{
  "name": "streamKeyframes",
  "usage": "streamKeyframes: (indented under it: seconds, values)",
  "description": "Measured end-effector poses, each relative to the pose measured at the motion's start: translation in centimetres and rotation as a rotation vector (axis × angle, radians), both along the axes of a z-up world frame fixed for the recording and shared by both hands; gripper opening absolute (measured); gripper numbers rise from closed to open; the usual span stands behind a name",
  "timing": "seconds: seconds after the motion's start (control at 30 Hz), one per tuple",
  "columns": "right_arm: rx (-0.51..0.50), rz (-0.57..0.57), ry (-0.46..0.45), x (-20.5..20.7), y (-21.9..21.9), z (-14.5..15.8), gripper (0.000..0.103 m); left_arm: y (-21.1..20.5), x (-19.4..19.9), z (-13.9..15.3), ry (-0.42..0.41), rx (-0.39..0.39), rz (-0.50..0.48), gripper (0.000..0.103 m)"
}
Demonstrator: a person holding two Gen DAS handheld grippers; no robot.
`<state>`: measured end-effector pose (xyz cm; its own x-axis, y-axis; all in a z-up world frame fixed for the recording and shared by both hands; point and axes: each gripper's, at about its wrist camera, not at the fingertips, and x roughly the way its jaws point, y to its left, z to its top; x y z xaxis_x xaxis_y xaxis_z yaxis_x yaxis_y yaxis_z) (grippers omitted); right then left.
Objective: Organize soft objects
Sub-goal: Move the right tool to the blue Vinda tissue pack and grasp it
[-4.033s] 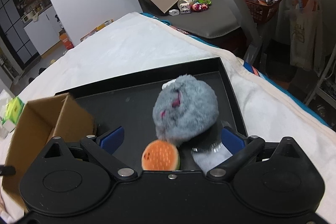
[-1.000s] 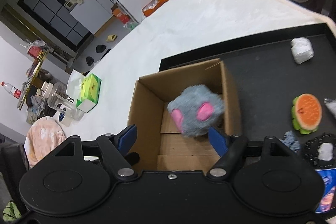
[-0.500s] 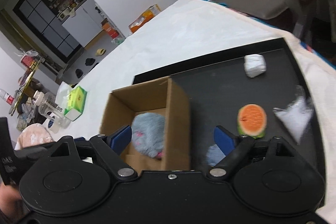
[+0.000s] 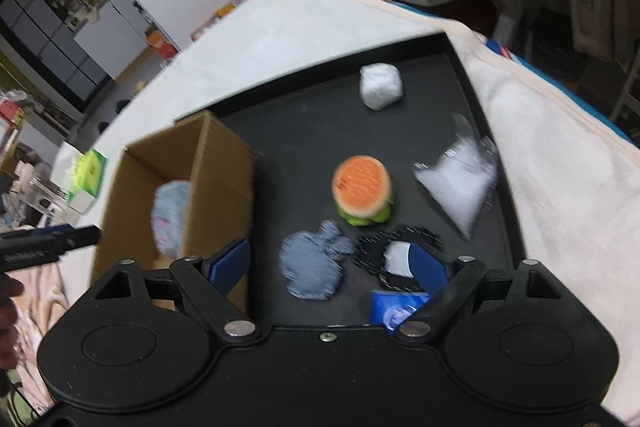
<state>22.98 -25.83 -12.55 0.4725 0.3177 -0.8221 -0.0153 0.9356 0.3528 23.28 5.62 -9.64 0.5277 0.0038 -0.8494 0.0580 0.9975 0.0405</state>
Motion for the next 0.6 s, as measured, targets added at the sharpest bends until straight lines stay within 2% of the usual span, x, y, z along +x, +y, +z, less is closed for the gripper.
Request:
streamKeyframes:
  seconds: [0.23, 0.4, 0.6]
  values:
    - [-0.062, 0.017, 0.055, -1.2, -1.0, -1.7, 0.091, 0.0, -0.4, -0.4, 0.017, -0.027, 0.021, 0.067]
    - [-0.100, 0.019, 0.103, -2.0, -1.2, -3.3, 0.091, -0.5, -0.6, -0.2, -0.014, -0.014, 0.014, 0.067]
    - [-0.121, 0.036, 0.149, -2.9, -0.7, -4.7, 0.091, -1.1, -0.6, -1.5, 0.007, -0.007, 0.052, 0.067]
